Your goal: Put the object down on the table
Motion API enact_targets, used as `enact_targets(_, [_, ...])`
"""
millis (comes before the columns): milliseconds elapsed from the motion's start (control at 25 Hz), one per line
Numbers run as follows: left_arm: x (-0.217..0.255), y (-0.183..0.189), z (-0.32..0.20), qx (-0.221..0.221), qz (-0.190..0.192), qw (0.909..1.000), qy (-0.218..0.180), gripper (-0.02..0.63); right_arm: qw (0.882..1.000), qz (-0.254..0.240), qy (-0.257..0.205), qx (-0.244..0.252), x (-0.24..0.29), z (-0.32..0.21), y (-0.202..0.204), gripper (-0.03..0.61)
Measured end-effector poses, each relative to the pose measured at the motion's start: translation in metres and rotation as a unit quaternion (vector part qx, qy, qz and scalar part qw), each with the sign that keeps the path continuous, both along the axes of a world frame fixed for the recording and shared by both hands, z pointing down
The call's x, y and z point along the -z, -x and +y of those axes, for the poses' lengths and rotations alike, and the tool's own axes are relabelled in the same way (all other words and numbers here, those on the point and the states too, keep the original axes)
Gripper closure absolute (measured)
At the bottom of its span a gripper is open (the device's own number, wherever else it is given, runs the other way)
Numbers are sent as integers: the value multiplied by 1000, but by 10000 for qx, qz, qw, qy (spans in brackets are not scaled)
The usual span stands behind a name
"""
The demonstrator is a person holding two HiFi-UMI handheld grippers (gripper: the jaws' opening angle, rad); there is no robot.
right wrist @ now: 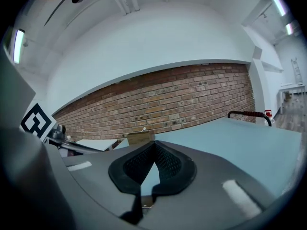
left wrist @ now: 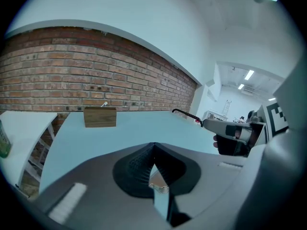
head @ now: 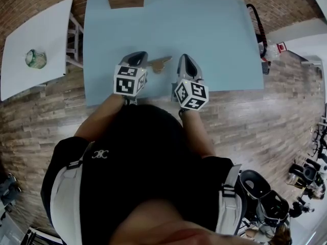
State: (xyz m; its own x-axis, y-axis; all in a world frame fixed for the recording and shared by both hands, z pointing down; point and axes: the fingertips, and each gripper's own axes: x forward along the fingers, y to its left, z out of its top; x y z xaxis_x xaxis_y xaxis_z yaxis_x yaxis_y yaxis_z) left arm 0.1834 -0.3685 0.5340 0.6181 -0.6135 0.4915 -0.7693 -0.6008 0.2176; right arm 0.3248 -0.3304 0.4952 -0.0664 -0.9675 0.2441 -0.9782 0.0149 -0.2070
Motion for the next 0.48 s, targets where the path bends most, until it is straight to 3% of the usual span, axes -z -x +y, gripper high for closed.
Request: enact_targets(480, [-3,6,1,44,-51,10000,47,614,9998,1,163,122,-17,0,10,565])
